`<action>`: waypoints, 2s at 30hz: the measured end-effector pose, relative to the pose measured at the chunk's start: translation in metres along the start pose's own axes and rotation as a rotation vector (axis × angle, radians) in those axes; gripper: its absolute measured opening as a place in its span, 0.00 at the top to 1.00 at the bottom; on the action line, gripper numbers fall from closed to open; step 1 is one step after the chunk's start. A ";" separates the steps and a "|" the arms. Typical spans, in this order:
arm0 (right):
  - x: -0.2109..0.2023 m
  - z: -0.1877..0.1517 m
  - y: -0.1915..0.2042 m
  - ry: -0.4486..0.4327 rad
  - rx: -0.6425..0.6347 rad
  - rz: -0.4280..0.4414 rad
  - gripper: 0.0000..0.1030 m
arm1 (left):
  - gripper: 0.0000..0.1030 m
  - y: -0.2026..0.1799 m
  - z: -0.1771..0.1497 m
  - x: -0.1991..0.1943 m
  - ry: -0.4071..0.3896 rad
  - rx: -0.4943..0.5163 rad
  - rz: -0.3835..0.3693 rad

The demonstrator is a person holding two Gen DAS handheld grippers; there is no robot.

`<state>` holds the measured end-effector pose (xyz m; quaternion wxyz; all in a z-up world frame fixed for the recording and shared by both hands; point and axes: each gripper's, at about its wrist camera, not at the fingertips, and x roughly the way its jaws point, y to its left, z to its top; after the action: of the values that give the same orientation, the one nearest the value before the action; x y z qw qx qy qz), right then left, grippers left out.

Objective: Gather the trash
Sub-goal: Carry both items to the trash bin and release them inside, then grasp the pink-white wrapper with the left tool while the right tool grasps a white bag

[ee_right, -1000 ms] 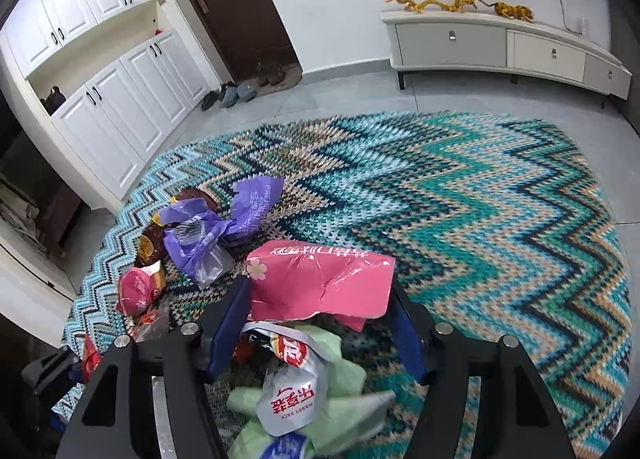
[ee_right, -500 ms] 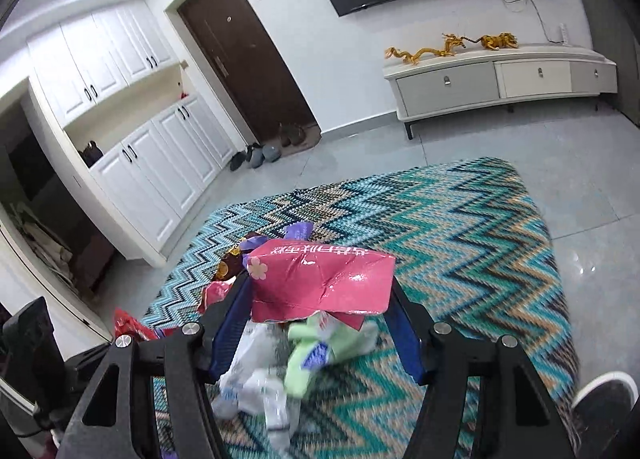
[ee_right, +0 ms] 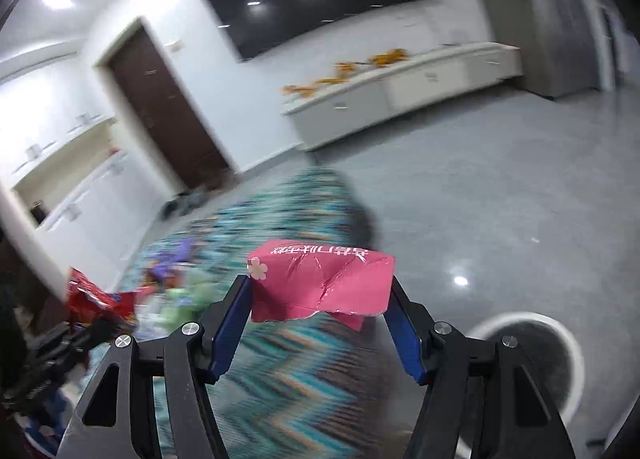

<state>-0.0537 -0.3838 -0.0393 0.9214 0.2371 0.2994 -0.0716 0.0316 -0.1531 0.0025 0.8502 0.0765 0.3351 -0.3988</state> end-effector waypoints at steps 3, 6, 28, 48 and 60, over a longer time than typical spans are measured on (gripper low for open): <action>-0.002 -0.010 -0.052 0.038 0.039 -0.124 0.37 | 0.83 -0.038 0.013 0.038 0.053 0.039 -0.069; 0.006 -0.023 -0.094 0.081 0.065 -0.215 0.35 | 0.82 -0.076 0.026 0.078 0.106 0.065 -0.126; -0.024 -0.044 -0.137 0.077 0.149 -0.307 0.26 | 0.37 -0.127 0.022 0.090 0.065 0.162 -0.029; 0.022 -0.004 0.148 0.072 -0.272 0.125 0.38 | 0.39 0.139 -0.049 -0.058 -0.008 -0.170 0.325; 0.100 -0.031 0.248 0.219 -0.439 0.293 0.46 | 0.45 0.255 -0.061 -0.043 0.035 -0.326 0.400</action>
<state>0.0792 -0.1501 -0.0221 0.9134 0.0790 0.3680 0.1548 0.1668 0.0686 -0.0519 0.9073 0.0101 0.3879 -0.1618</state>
